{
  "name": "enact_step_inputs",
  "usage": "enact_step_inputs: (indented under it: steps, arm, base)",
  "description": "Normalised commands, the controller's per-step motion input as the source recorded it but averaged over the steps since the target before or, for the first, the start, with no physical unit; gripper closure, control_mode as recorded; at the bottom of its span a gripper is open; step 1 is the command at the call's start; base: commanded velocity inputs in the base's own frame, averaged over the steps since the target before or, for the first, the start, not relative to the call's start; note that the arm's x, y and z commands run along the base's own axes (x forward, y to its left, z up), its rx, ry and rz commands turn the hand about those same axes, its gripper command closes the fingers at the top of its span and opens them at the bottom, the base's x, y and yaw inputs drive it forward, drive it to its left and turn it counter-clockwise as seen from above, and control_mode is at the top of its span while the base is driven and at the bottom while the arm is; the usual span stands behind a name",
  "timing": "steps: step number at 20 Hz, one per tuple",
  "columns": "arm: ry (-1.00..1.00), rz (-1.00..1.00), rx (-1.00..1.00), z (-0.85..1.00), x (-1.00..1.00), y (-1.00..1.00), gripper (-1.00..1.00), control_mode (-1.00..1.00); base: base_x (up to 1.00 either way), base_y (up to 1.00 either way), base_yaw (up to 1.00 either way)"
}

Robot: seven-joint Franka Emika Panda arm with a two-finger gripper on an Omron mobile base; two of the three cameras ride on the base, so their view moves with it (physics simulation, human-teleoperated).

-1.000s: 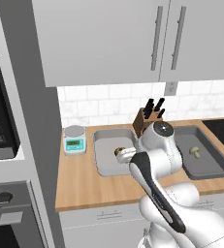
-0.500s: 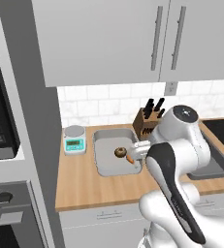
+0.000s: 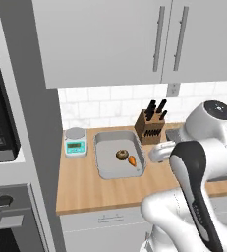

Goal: Place one mushroom and one chicken drumstick in each tupperware on the nearby counter, to pack two identical lunches.

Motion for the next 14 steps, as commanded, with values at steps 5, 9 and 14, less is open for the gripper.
enact_step_inputs:
  steps: [5,9,14]
  arm:
    - [-0.01,0.0,0.0,-0.04,-0.11,-0.05,-1.0,1.0]
    - [0.0,0.0,0.0,0.0,0.0,0.0,-1.0,1.0]
    - [0.0,0.0,0.0,0.0,0.0,0.0,-1.0,1.0]
  base:
    - [-0.75,-0.04,0.03]
    - [-0.97,0.04,0.3]
    - [-0.72,0.04,0.59]
